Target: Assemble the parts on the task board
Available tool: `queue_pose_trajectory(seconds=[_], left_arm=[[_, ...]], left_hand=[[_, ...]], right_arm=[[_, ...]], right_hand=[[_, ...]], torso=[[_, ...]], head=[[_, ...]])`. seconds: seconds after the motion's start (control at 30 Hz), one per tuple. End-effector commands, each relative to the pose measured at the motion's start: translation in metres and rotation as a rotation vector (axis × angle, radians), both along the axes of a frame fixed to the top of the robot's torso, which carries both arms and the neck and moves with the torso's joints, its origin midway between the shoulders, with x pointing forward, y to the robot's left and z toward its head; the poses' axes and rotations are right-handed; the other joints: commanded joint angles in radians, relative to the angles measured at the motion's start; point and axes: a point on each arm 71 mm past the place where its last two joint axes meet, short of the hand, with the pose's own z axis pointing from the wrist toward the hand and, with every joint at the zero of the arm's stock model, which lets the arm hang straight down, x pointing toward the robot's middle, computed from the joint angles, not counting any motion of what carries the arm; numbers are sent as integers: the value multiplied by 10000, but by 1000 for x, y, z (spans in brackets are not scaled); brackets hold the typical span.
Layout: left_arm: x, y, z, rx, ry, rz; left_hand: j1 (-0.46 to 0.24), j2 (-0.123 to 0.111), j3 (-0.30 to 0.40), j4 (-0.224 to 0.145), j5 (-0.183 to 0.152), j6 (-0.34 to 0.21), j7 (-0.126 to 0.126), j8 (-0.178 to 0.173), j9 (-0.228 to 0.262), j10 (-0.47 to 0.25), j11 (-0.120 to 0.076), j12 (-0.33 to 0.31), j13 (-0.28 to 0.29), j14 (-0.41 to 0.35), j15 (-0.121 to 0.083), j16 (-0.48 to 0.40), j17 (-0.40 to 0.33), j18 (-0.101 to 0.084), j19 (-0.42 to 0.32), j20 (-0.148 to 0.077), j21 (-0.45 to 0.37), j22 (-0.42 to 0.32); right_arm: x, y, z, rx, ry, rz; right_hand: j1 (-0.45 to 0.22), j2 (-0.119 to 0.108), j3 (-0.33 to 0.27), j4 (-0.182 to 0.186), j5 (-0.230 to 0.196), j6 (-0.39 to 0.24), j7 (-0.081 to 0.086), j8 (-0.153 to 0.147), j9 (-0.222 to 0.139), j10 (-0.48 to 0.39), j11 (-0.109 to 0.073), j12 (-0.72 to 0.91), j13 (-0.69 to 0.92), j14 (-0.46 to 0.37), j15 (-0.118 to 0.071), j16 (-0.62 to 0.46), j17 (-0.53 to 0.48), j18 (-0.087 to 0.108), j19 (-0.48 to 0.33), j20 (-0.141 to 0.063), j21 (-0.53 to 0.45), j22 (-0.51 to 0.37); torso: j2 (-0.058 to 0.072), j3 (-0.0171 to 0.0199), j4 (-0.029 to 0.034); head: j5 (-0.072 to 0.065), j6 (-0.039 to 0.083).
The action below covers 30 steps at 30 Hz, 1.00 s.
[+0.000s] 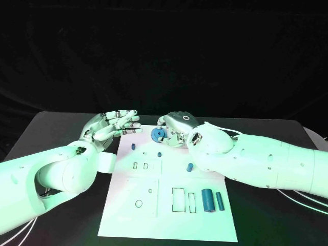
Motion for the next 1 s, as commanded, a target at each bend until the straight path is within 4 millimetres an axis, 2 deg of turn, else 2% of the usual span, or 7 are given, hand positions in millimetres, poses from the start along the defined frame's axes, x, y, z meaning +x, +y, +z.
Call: queue_pose_trajectory(seconds=[0.03,0.47,0.63,0.7,0.73,0.87,1.0], left_arm=[[0,-3,2,-130,-89,-190],[0,-3,2,-130,-88,-191],[0,-3,2,-130,-87,-191],[0,-2,2,-127,-85,-186],[0,-2,2,-125,-85,-183],[0,-2,2,-122,-82,-178],[0,-2,2,-120,-79,-175]], left_hand=[[49,45,29,-2,-21,-68,284,-47,-16,39,38,-52,2,-95,-3,-56,13,142,4,43,-52,-12],[60,51,34,-5,-21,-62,279,-47,-16,50,35,-60,4,-97,-4,-63,20,143,5,45,-58,-18],[60,51,34,-5,-21,-62,279,-47,-16,50,35,-60,4,-97,-4,-63,20,143,5,45,-58,-18],[60,51,34,-5,-21,-62,279,-47,-16,50,35,-60,4,-97,-4,-63,20,143,5,45,-58,-18],[60,51,34,-5,-21,-62,279,-47,-16,50,35,-60,4,-97,-4,-63,20,143,5,45,-58,-18],[60,51,34,-5,-21,-62,279,-47,-16,50,35,-60,4,-97,-4,-63,20,143,5,45,-58,-18],[60,51,34,-5,-21,-62,279,-47,-16,50,35,-60,4,-97,-4,-63,20,143,5,45,-58,-18]], right_arm=[[2,4,-5,-161,74,-6],[4,12,-17,-310,395,-16],[5,13,-19,-354,447,-83],[6,12,-20,-362,449,-157],[7,12,-20,-361,446,-181],[8,11,-20,-334,462,-256],[9,12,-21,-330,565,-241]], right_hand=[[-56,85,68,7,38,647,-596,-14,7,394,-74,25,1852,941,-51,52,2151,-139,1046,-86,45,2631],[-130,55,94,21,15,614,-580,-65,-10,362,-62,-9,1815,936,-46,46,2131,-139,1046,-88,45,2631],[-191,14,118,24,-19,550,-552,-134,-33,321,-42,-52,1770,934,-32,43,2120,-139,1046,-83,45,2631],[-281,-49,144,34,-97,416,-489,-260,-77,221,9,-156,1661,927,5,33,2088,-139,1046,-62,45,2631],[-401,-128,146,71,-180,131,-374,-482,-158,94,102,-285,1526,926,74,33,2088,-139,1046,-15,45,2631],[-638,-261,80,155,-493,-563,-104,-1045,-343,-189,356,-556,1245,925,303,35,2089,-139,1046,179,45,2631],[-870,-296,-190,334,-765,-923,26,-1369,-430,-334,486,-682,1111,930,428,46,2122,-139,1046,315,45,2631]], torso=[[2,4,9],[3,18,-32],[-2,20,-27],[3,18,-23],[3,16,-23],[4,20,-32],[8,20,-29]], head=[[10,-23],[68,-49],[73,-50],[66,-52],[66,-52],[65,-42],[63,-37]])
